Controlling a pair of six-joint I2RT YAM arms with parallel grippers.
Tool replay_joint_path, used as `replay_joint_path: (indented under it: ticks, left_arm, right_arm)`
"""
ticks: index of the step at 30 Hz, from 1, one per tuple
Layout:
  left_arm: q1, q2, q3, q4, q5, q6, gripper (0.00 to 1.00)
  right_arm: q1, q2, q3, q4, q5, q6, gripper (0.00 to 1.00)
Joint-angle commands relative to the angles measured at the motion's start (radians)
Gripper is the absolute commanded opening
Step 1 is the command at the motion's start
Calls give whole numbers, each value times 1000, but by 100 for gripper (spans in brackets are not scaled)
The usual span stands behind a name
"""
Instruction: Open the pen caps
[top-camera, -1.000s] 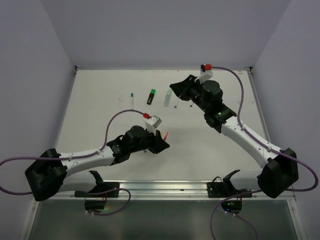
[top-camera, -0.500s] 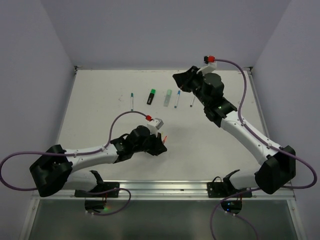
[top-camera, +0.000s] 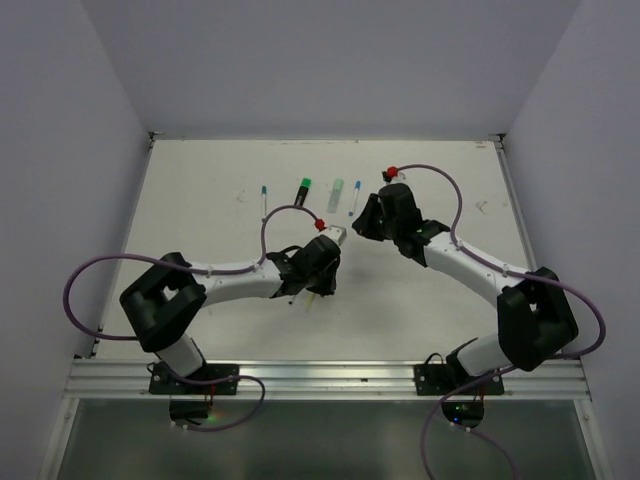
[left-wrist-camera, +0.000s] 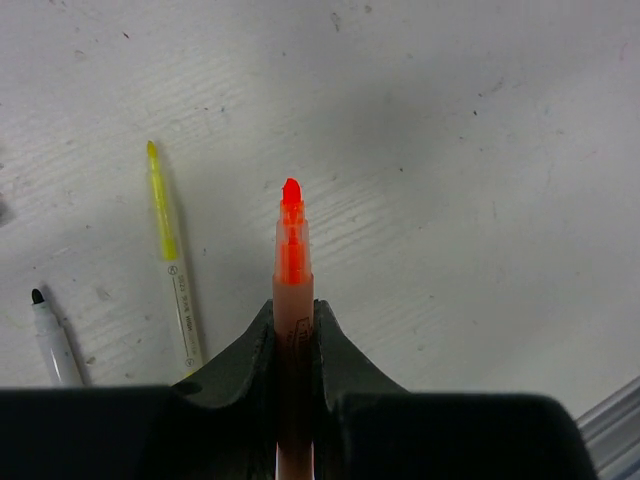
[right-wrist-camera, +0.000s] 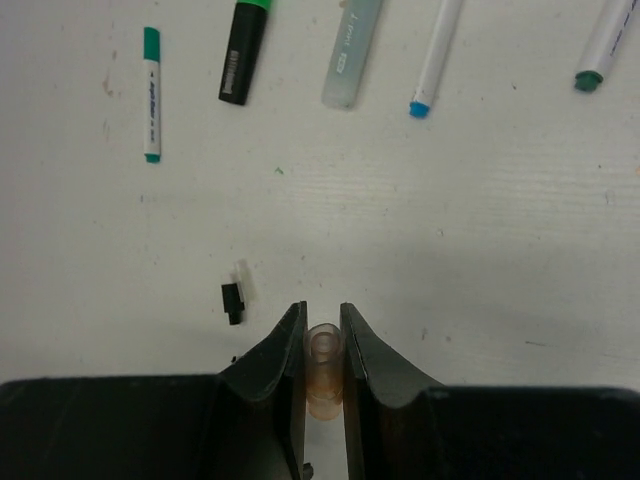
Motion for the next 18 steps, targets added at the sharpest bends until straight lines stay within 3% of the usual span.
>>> replay_joint_path:
  ticks: [1,18]
  left_arm:
    - [-18,45,79,-107,-109,-4,13]
    - [-38,159,107,-191,-186,-23,23]
  right_arm:
    - [-4,17,-5,-14,-16,14,0]
    - [11,144,-38,37,-101,80,0]
